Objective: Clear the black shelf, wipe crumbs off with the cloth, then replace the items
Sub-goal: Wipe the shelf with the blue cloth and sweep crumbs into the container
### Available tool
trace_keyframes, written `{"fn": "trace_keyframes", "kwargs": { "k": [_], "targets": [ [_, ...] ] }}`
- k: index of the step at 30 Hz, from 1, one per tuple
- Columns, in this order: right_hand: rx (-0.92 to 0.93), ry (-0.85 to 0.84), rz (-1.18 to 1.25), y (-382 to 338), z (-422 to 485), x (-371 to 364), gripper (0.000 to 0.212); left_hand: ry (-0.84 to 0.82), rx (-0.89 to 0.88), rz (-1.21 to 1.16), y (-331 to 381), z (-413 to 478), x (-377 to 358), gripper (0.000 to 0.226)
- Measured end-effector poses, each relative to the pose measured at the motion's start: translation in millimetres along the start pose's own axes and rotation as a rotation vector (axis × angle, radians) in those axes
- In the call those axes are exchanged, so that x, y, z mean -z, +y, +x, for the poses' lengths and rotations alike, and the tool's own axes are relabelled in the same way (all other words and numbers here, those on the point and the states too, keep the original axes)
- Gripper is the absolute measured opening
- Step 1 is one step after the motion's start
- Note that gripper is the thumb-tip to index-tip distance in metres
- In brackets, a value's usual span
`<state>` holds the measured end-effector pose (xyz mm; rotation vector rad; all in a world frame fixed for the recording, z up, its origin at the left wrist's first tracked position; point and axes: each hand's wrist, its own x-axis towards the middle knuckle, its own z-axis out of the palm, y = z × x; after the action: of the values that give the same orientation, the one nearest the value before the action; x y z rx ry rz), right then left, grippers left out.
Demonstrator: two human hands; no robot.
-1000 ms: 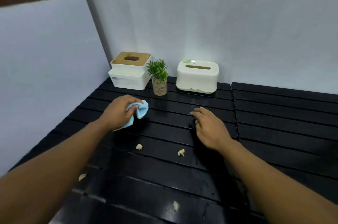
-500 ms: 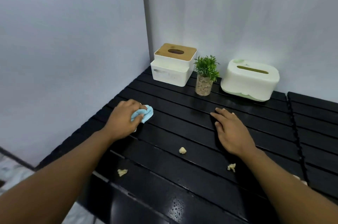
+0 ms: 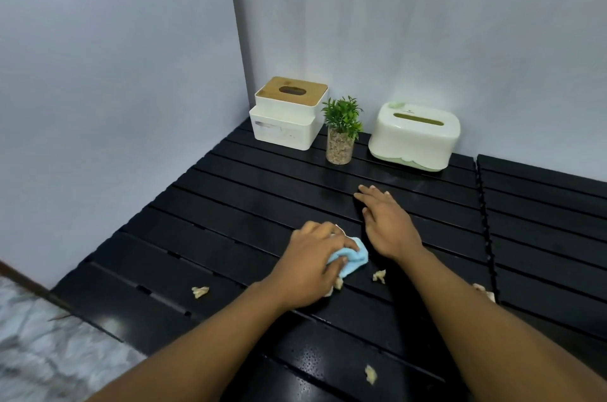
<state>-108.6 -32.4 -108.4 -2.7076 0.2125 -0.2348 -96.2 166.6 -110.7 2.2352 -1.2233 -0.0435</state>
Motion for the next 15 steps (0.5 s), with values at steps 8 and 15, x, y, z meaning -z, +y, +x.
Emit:
{"fn": "trace_keyframes", "kwargs": {
  "k": [8,15],
  "targets": [
    [0.02,0.015,0.027,9,0,-1,0.043,0.072,0.031,0.015,-41,24,39,0.029],
    [0.033,0.056,0.001,4,-4,-1,0.042,0.163,0.297,0.144,-79,19,36,0.035]
  ]
}}
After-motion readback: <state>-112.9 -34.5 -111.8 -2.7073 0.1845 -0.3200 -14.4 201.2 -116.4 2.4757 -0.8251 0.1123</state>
